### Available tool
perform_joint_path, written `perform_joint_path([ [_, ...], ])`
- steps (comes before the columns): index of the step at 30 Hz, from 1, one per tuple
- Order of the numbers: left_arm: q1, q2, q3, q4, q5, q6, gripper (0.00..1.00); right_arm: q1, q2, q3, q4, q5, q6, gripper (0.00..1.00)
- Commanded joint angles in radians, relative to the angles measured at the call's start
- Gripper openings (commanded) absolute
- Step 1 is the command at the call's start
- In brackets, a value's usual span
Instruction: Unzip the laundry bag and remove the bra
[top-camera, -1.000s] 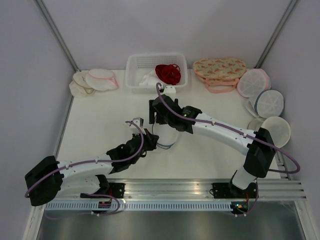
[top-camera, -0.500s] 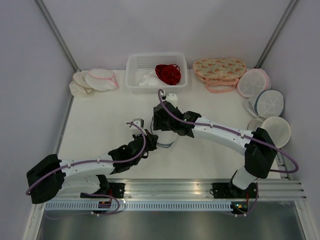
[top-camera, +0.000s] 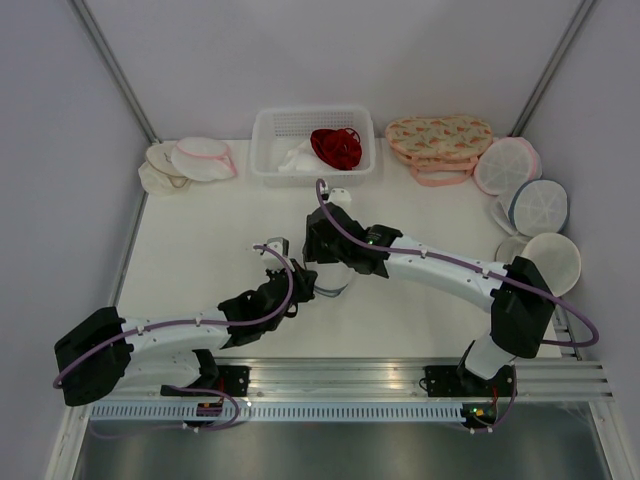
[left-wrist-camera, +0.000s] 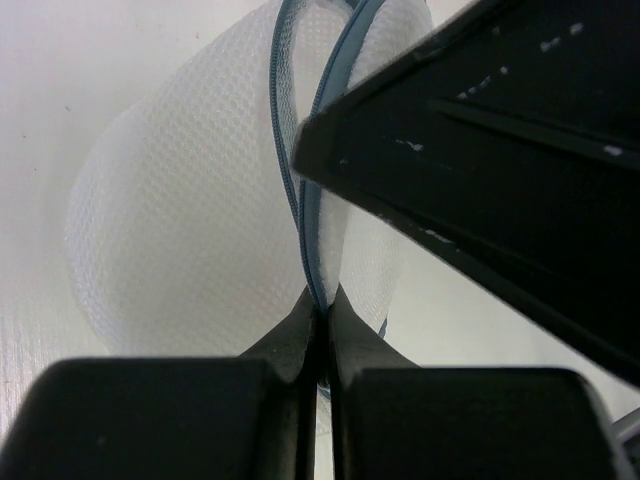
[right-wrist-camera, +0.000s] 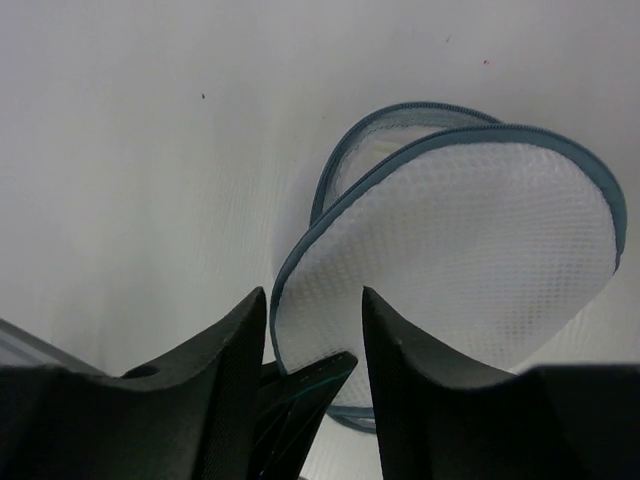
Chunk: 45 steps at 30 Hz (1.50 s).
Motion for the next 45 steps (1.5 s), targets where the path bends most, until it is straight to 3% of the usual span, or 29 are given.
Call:
perform_joint_path([
  [1, -0.007, -0.004, 0.026, 0.028, -0.027, 0.011, 0.02, 0.006, 0.007, 0.012, 0.0, 0.016, 0.013, 0.45],
  [3, -0.007, -0.007, 0.022, 0.026, -0.033, 0.009, 0.02, 0.006, 0.001, 0.009, -0.015, 0.042, 0.014, 0.28],
  [4, -0.007, -0.01, 0.019, 0.025, -0.036, 0.006, 0.02, 0.006, -0.008, 0.0, -0.018, 0.05, 0.014, 0.13],
  [6, -0.005, -0.014, 0.018, 0.023, -0.038, 0.005, 0.02, 0.004, -0.027, -0.009, -0.028, 0.068, 0.017, 0.01],
  [13, -0.007, -0.013, 0.025, -0.004, -0.036, -0.014, 0.03, 0.004, -0.079, -0.049, -0.051, 0.083, 0.016, 0.0],
  [14, -0.005, -0.016, 0.032, -0.018, -0.039, -0.02, 0.1, 0.004, -0.088, -0.054, -0.054, 0.083, 0.013, 0.0],
  [15, -0.005, -0.019, 0.037, -0.05, -0.039, -0.037, 0.35, 0.006, -0.108, -0.06, -0.057, 0.083, 0.008, 0.0],
  [17, -0.005, -0.043, 0.034, -0.067, -0.044, -0.049, 0.61, 0.007, -0.139, -0.086, -0.052, 0.079, 0.0, 0.0],
  [18, -0.007, -0.056, 0.029, -0.084, -0.047, -0.06, 0.8, 0.009, -0.169, -0.104, -0.051, 0.068, -0.012, 0.01],
  [21, -0.005, -0.125, 0.025, -0.119, -0.059, -0.08, 0.96, 0.009, -0.226, -0.126, -0.054, 0.054, -0.03, 0.0],
  [27, -0.004, -0.238, 0.017, -0.132, -0.056, -0.051, 1.0, 0.009, -0.34, -0.195, -0.042, -0.027, -0.079, 0.0],
  [32, -0.001, -0.231, 0.026, -0.113, -0.064, -0.011, 1.0, 0.009, -0.453, -0.258, -0.031, -0.101, -0.127, 0.0],
  [36, 0.016, -0.164, 0.061, -0.107, -0.055, 0.05, 0.99, 0.01, -0.538, -0.325, -0.037, -0.173, -0.164, 0.01],
  [44, 0.021, 0.165, 0.265, -0.225, -0.135, 0.141, 0.99, 0.009, -0.668, -0.41, -0.074, -0.2, -0.178, 0.0],
  [45, 0.022, 0.176, 0.264, -0.202, -0.125, 0.172, 0.9, 0.01, -0.677, -0.417, -0.081, -0.197, -0.176, 0.0],
])
